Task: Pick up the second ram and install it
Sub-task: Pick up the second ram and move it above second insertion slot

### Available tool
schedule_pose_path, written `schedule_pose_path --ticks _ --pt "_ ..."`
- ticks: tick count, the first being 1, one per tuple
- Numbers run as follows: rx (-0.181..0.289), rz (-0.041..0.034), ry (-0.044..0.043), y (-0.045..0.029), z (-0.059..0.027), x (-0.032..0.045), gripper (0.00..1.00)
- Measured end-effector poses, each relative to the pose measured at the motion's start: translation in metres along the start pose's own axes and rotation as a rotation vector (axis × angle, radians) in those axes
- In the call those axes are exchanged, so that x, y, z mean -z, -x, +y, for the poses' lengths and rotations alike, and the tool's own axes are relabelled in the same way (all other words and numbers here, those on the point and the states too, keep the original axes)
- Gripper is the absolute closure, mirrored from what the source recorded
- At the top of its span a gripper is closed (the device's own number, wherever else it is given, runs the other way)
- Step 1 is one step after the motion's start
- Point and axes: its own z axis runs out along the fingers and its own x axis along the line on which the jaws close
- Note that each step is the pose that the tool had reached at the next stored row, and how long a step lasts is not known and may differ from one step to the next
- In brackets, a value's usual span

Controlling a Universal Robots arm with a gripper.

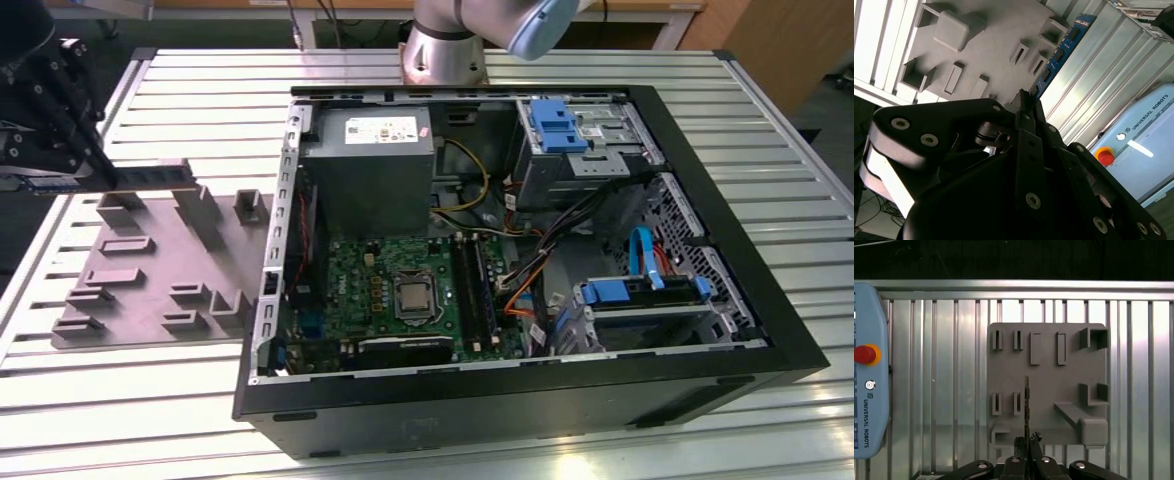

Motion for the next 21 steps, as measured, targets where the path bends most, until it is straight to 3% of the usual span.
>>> schedule_pose_path --ticks 21 --pt "0.0 -0.0001 -0.0001 0.0003 -0.0176 0.0 0.86"
